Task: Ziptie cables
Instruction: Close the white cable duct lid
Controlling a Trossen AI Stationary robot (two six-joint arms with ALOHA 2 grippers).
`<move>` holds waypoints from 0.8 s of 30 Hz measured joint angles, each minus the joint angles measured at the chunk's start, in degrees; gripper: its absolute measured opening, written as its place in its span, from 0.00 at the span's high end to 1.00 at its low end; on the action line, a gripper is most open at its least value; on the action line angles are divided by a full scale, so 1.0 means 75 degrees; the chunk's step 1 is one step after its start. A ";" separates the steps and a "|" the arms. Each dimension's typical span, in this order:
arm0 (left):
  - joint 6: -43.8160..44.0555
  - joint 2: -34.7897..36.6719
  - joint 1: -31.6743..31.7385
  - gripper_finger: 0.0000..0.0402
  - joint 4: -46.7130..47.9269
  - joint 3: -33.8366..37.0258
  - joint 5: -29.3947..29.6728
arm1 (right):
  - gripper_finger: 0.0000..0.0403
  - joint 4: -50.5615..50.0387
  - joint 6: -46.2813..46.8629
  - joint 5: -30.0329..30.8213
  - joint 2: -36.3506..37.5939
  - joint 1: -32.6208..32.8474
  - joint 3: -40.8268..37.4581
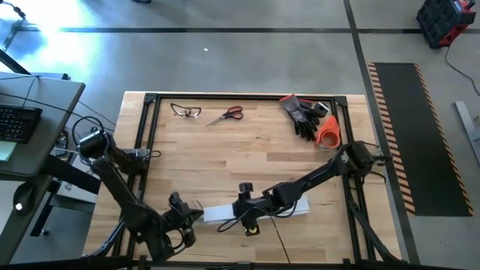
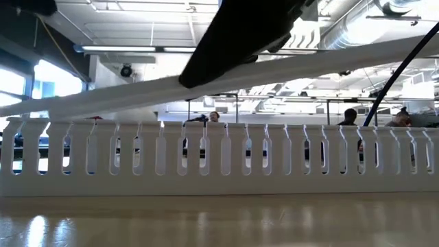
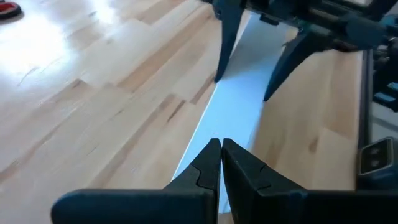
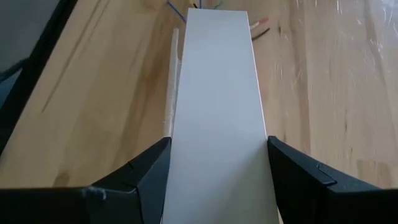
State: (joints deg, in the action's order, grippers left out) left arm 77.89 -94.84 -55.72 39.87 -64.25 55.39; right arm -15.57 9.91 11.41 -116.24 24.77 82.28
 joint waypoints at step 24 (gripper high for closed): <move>-0.0011 -0.0794 0.0077 1.00 -0.0574 0.0003 -0.0166 | 0.49 -0.0131 0.0219 -0.0415 0.0069 0.0015 -0.0070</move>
State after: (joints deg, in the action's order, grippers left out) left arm 77.81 -100.79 -55.15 35.56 -64.23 54.14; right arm -16.55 11.55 8.29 -115.72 24.89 81.76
